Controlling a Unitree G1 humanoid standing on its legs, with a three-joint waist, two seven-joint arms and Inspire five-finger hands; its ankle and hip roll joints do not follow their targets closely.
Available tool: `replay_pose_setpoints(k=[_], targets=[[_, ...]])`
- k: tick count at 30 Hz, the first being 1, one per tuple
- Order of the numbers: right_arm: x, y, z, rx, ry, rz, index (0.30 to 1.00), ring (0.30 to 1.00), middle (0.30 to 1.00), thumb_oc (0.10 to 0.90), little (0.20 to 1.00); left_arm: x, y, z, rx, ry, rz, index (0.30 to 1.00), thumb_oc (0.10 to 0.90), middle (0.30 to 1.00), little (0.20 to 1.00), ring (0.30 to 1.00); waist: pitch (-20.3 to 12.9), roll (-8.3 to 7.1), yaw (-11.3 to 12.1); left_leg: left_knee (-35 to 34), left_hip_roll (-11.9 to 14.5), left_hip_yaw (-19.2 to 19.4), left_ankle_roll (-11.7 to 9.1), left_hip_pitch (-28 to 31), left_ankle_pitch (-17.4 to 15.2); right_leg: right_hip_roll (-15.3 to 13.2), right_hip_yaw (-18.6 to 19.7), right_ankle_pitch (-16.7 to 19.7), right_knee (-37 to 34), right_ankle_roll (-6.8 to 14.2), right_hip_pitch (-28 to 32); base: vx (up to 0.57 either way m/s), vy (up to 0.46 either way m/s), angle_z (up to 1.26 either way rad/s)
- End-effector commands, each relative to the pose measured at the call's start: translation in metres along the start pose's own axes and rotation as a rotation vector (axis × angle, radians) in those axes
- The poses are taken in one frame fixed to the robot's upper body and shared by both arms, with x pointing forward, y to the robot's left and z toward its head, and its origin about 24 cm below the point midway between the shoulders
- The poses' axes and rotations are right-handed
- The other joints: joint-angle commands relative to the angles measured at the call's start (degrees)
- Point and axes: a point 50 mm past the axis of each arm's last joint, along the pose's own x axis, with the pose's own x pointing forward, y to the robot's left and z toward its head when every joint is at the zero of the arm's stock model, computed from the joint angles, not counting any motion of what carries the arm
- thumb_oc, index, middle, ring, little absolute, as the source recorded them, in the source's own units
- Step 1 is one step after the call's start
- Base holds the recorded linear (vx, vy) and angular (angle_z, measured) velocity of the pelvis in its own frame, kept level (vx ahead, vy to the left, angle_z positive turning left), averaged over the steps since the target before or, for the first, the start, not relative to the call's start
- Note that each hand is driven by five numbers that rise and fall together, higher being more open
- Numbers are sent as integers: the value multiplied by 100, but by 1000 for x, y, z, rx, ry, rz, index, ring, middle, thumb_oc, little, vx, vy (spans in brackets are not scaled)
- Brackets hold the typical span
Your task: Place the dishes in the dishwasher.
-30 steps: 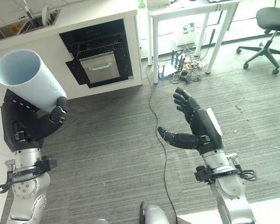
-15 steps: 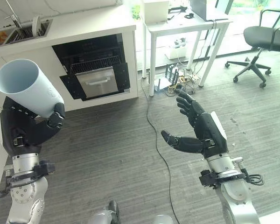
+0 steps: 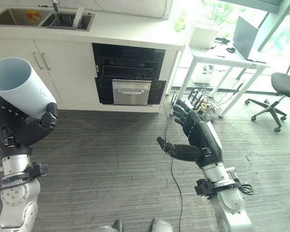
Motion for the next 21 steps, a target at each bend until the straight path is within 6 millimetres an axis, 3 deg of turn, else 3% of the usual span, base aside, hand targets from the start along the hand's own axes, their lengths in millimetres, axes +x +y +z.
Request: replay_pose_setpoints(k=[1,6,11,14,15,16,17,19,20,21], targets=[[15,-4,29,-9,-175,1,900,900,900,800,900,17,-15,53,-35,-305,-94,300,400,300,300,300,-125,90,-289,420,387,-493,-419,281,-869,354,217,696,-694,-73,31,289,-170,26],[22,-4,33,-2,-205,15,900,900,900,800,900,20,-17,49,-52,-290,-71,300,400,300,300,300,-293,67,-358,420,425,-423,-377,568,-1143,395,212,625,-694,-42,367,269,-277,44],[29,-9,39,-27,-218,10,900,900,900,800,900,20,-16,48,-125,-248,-59,300,400,300,300,300,-490,162,-403,420,602,-311,-550,885,-1206,540,135,392,-694,-249,648,232,-241,12],[22,-15,37,-57,-198,-28,900,900,900,800,900,15,-15,45,-179,-210,-54,300,400,300,300,300,-510,222,-392,420,761,-240,-817,1040,-375,729,110,152,-694,-467,877,218,-246,3],[19,-17,36,-85,-180,-26,900,900,900,800,900,12,-14,44,-187,-202,-54,300,400,300,300,300,-506,201,-363,420,721,-267,-885,1083,-56,747,148,82,-694,-520,947,237,-261,-5],[15,-17,35,-99,-170,-1,900,900,900,800,900,8,-12,44,-195,-194,-60,300,400,300,300,300,-454,115,-283,439,601,-251,-974,1049,472,690,192,-25,-694,-592,1099,180,-213,-8],[13,-18,36,-105,-172,8,900,900,900,800,900,6,-12,44,-194,-192,-69,300,400,300,300,300,-402,74,-247,592,612,-192,-996,874,592,664,210,-67,-694,-617,1189,137,-168,-10],[12,-19,37,-112,-164,13,900,900,900,800,900,4,-12,44,-183,-196,-89,300,400,300,300,300,-317,56,-204,602,692,-6,-942,627,504,643,246,-133,-694,-615,1276,89,-6,-22],[16,-21,37,-126,-169,7,900,900,900,800,900,3,-13,45,-182,-207,-99,300,400,300,300,300,-229,170,-216,420,935,218,-889,442,138,690,216,-174,-694,-556,1306,106,131,-19],[17,-22,37,-125,-171,9,900,900,900,800,900,2,-12,45,-183,-213,-98,300,400,300,300,300,-212,236,-226,420,1034,254,-891,366,-10,729,219,-181,-694,-527,1307,121,249,-10]])
